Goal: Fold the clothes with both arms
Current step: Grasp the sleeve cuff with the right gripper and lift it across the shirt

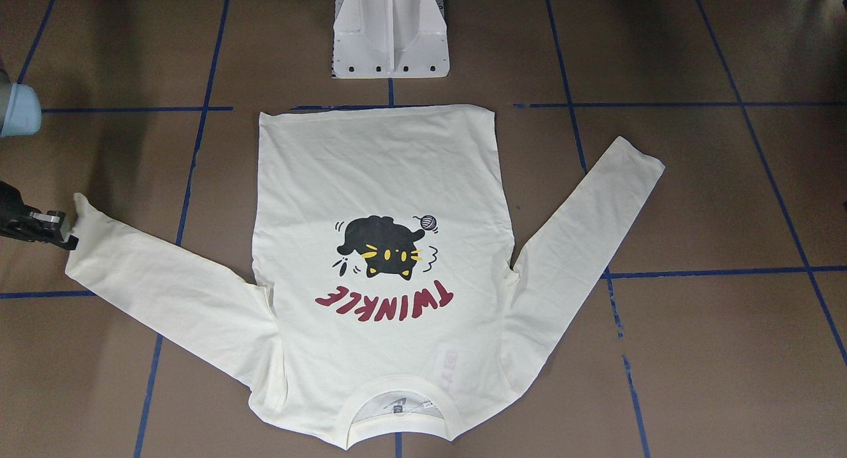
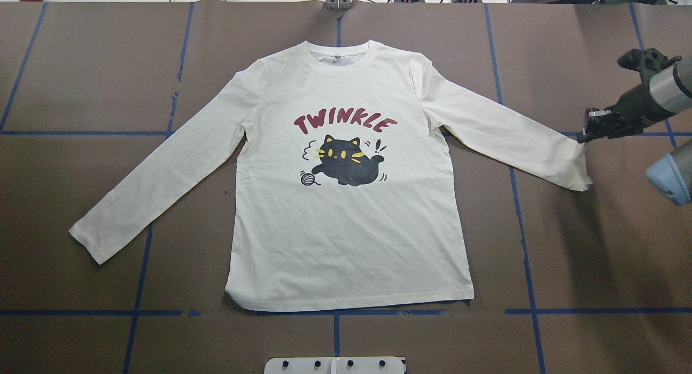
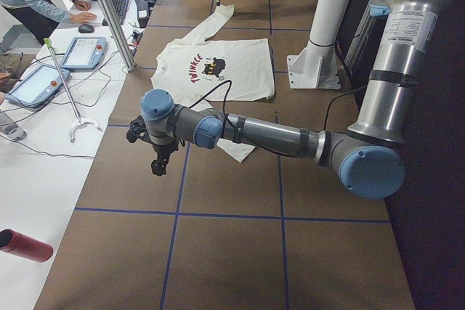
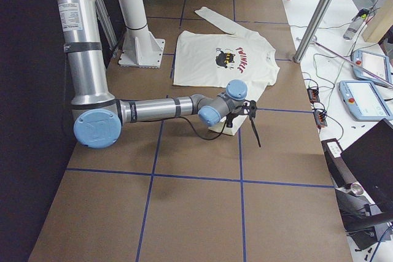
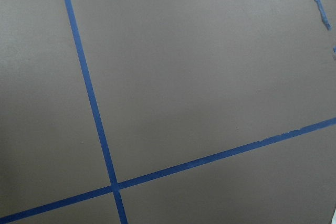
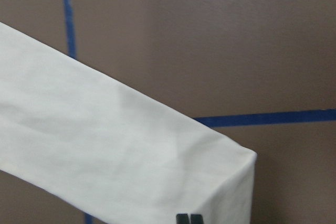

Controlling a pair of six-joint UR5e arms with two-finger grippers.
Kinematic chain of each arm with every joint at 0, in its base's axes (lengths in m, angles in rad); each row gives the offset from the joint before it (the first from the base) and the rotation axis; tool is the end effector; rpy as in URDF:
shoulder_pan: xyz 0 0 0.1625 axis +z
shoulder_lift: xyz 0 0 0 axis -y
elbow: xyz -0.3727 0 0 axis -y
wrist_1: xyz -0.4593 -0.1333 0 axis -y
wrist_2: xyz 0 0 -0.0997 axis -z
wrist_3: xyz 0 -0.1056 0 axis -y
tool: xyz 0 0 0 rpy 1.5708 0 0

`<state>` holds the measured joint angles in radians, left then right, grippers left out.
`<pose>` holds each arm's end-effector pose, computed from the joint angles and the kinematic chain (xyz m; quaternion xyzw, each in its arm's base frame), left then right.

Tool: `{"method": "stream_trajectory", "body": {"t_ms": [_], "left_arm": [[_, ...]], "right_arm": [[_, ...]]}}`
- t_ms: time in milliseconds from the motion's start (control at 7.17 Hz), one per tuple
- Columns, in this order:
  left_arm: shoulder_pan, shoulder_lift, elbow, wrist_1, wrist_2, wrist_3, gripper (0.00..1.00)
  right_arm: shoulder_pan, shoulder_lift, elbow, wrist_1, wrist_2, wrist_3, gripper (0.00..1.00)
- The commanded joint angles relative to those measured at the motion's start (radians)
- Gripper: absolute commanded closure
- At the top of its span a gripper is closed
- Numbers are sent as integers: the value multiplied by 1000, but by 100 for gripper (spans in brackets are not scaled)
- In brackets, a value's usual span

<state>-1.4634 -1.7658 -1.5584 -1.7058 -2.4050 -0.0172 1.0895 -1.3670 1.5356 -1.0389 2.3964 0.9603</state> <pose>0.0139 -0.6430 0.4810 0.1194 0.4082 0.1047 0.8990 -0.2518 -0.6025 0.4409 -0.0126 -0.4905 0.0704 0.8685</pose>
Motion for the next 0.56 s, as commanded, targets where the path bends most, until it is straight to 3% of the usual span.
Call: {"method": "stream_trajectory", "body": {"t_ms": [0, 279, 419], "left_arm": [[0, -3, -5, -2, -11, -1, 0], [0, -3, -22, -11, -13, -3, 0], [0, -3, -23, -14, -11, -3, 0]], "right_arm": [[-127, 255, 0, -16, -55, 365, 100], [-306, 542, -55, -118, -278, 532, 100], [-410, 712, -175, -134, -431, 563, 100]]}}
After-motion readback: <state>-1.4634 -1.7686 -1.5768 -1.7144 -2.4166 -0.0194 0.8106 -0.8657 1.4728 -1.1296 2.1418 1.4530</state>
